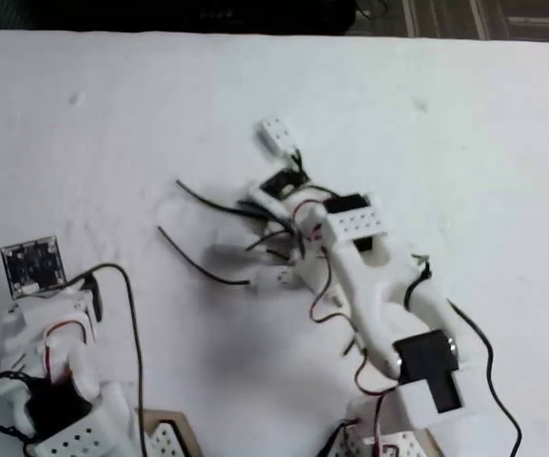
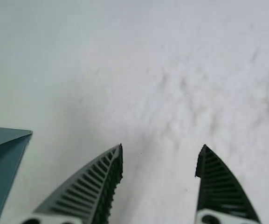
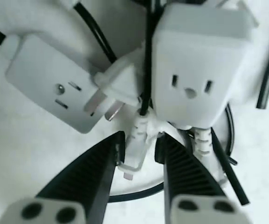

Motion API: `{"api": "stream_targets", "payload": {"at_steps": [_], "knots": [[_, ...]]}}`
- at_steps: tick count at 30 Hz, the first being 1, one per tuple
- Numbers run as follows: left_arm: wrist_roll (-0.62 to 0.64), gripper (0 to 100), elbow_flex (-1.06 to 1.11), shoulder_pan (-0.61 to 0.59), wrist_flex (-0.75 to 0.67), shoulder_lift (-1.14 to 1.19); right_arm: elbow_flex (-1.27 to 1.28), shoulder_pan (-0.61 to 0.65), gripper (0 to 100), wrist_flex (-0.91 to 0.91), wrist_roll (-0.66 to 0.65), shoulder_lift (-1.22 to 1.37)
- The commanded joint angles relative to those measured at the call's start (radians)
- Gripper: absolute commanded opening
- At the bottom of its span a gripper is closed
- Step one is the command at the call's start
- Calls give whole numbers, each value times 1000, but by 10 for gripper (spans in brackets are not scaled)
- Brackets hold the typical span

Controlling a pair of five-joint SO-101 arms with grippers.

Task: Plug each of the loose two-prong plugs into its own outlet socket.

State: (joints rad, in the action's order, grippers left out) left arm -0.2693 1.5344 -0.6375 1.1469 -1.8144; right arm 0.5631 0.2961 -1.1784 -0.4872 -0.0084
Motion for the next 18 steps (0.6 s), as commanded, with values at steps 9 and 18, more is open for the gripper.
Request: {"api": "stream_targets", "payload": {"at_steps": [9, 18], "knots": [[6, 256, -26, 12, -8, -7, -31, 15, 77, 10, 0, 7], [6, 256, -26, 12, -8, -7, 32, 16, 15, 1, -74, -1]]}}
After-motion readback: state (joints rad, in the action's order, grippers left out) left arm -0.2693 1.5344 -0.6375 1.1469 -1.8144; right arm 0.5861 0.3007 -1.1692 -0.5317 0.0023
